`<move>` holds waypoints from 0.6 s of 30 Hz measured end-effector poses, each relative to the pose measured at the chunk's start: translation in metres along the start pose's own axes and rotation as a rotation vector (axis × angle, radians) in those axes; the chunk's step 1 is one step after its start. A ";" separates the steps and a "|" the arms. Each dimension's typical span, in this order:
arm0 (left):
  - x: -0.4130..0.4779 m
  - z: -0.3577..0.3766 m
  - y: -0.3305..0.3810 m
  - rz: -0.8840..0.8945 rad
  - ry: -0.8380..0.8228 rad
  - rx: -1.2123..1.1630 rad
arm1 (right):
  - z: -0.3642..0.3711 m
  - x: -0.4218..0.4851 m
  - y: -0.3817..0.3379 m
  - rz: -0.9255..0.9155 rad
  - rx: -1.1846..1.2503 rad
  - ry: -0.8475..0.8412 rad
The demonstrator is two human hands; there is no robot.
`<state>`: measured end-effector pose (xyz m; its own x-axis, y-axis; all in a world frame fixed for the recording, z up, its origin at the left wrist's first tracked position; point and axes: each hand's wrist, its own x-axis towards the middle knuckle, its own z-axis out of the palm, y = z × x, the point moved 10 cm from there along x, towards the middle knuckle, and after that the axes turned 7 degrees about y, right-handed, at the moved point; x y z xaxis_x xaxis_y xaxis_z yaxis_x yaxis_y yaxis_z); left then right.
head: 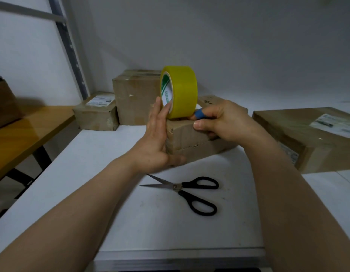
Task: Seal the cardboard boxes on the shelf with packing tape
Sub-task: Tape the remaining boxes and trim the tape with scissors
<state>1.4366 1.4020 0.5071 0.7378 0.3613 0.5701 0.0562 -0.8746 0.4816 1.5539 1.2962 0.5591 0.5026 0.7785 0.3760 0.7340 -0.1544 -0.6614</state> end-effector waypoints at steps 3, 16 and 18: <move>-0.001 -0.002 -0.001 -0.015 0.038 -0.043 | 0.003 0.000 0.002 0.005 0.011 0.002; -0.001 -0.002 0.000 -0.038 0.048 -0.109 | 0.015 0.000 0.024 0.014 -0.437 -0.027; -0.001 -0.001 0.001 -0.028 0.059 -0.116 | 0.014 0.000 0.025 -0.023 -0.432 -0.013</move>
<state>1.4352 1.4013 0.5082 0.6962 0.4064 0.5918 -0.0048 -0.8217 0.5699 1.5656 1.3009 0.5338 0.4801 0.7920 0.3772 0.8701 -0.3753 -0.3194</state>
